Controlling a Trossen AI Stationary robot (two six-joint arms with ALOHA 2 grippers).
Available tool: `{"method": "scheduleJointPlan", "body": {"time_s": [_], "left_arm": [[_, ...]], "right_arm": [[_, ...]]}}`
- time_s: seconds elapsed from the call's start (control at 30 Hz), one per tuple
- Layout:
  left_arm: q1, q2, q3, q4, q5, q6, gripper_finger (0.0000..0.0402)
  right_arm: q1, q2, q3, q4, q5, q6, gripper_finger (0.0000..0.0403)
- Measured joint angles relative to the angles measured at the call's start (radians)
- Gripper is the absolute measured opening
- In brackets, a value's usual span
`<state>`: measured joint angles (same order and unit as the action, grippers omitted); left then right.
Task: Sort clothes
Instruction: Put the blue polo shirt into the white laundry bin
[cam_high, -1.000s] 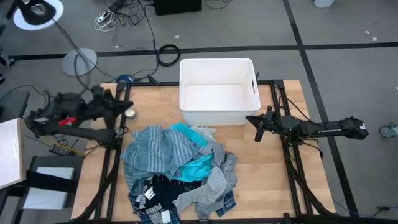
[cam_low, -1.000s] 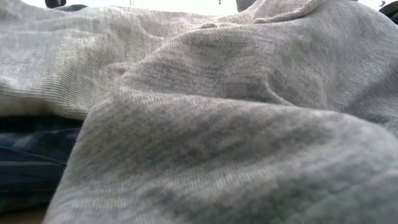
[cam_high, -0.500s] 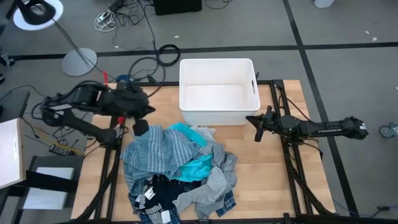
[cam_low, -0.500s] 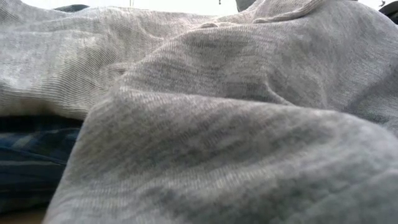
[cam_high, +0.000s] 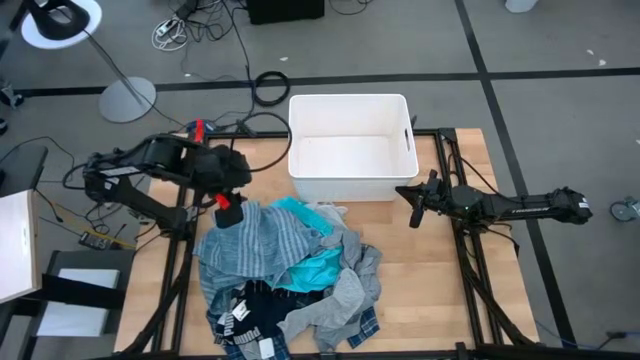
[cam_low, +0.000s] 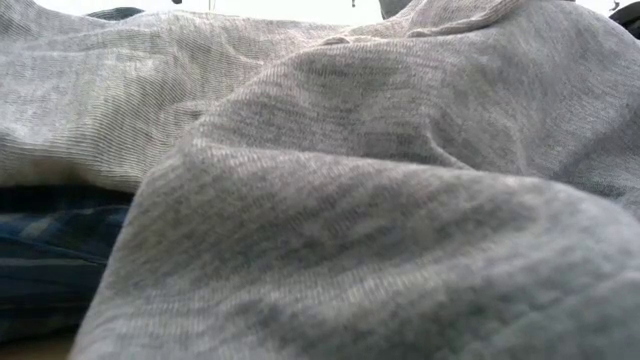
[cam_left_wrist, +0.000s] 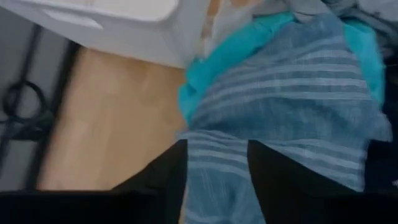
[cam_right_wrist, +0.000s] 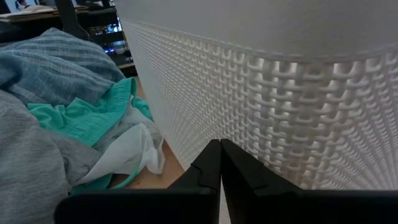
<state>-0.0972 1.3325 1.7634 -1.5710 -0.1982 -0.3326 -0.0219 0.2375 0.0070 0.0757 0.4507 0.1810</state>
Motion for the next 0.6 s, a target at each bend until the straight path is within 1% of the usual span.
{"method": "scheduleJointPlan", "body": {"time_s": [0.1,0.2,0.27,0.4,0.6], "left_arm": [[-0.022,0.004,0.0,0.001,0.005,-0.054,0.02],[-0.051,0.004,-0.001,0.0,-0.02,-0.089,0.0202],[-0.072,0.003,-0.027,0.006,-0.023,-0.12,0.0202],[-0.128,-0.007,-0.165,0.014,-0.03,-0.181,0.0202],[-0.165,-0.045,-0.416,0.179,-0.032,-0.244,0.0202]], "right_arm": [[0.0,0.0,0.0,0.0,0.0,0.0,0.0013],[0.0,0.0,0.0,0.0,0.0,0.0,0.0013],[0.0,0.0,0.0,0.0,0.0,0.0,0.0013],[0.0,0.0,0.0,0.0,0.0,0.0,0.0013],[0.0,0.0,0.0,0.002,0.0,0.0,0.0013]]}}
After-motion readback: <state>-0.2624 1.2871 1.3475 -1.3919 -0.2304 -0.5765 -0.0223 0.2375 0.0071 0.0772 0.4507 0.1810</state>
